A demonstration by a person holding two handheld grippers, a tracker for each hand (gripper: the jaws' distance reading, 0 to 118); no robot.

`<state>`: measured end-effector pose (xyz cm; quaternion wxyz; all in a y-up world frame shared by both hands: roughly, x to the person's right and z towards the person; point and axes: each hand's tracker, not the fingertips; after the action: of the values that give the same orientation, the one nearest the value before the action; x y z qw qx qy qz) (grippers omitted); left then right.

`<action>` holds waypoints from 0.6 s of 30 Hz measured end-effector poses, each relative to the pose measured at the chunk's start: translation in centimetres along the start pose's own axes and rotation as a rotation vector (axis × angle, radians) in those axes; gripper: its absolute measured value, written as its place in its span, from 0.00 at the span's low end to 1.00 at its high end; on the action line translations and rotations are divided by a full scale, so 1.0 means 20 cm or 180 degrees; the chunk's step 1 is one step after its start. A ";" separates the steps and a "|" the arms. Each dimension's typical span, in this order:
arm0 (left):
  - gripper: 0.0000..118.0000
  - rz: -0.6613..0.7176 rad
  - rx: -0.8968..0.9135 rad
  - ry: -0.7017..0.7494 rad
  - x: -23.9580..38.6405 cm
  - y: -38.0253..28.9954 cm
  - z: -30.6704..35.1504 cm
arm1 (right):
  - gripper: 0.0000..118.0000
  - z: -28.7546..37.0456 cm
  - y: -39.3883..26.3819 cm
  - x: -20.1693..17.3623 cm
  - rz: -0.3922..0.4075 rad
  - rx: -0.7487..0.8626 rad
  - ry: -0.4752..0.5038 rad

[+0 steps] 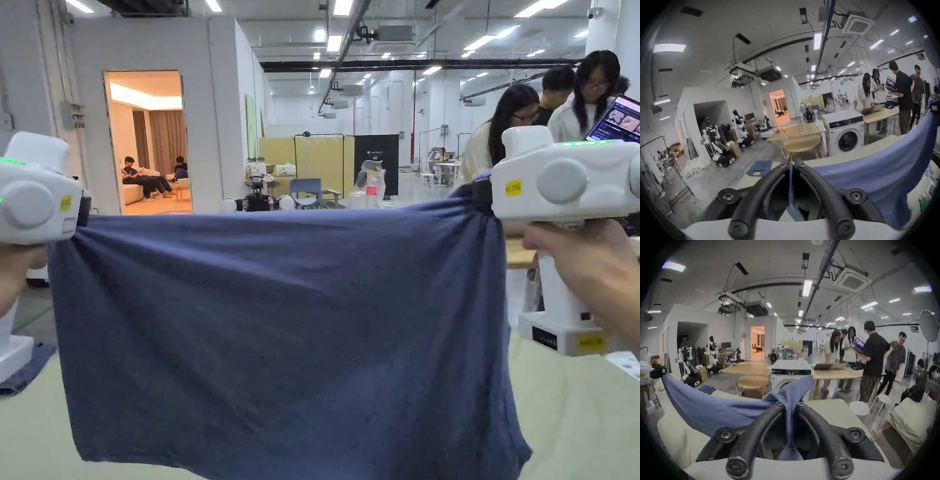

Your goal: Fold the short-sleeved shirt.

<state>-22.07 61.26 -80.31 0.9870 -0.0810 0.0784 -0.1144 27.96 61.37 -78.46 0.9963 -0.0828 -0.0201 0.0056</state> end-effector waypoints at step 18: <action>0.00 0.0108 0.0284 0.0132 -0.07 0.25 -0.08 | 0.03 -0.09 0.42 -0.04 -0.0024 0.0505 -0.0038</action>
<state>-22.58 66.16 -82.62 0.9896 -0.0332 0.0950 -0.1027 27.20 69.30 -81.68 0.9996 -0.0035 -0.0259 0.0040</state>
